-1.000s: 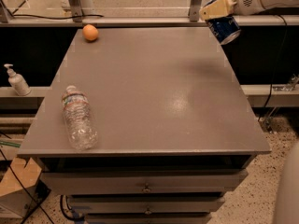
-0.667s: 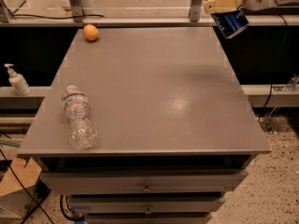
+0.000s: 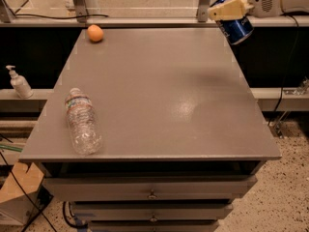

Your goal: Place pepsi can upright

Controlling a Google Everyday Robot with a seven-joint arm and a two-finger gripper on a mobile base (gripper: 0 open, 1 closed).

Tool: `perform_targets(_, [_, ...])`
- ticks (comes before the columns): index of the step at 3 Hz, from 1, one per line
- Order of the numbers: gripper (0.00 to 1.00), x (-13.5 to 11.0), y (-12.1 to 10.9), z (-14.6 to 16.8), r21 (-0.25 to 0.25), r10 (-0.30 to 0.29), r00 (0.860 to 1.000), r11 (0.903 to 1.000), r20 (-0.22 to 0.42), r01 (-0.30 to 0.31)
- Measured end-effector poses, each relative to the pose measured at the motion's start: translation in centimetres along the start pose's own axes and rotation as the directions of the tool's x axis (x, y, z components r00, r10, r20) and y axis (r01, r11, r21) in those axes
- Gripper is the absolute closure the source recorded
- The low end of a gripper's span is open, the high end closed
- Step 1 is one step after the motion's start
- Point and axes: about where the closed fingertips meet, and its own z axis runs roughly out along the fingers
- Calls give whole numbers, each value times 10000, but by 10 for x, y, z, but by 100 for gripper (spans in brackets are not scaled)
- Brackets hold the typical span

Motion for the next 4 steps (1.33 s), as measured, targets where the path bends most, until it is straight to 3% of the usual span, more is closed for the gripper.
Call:
perform_targets(1, [100,-8,1,-11,-222,-226,9963,9995,826,246])
perform_targets(2, [100,-14,10,-23,-505,-374,9829,9976,1802,472])
perform_targets(4, [100,-3,34,-34,-694,121,9324,9975,3613,139])
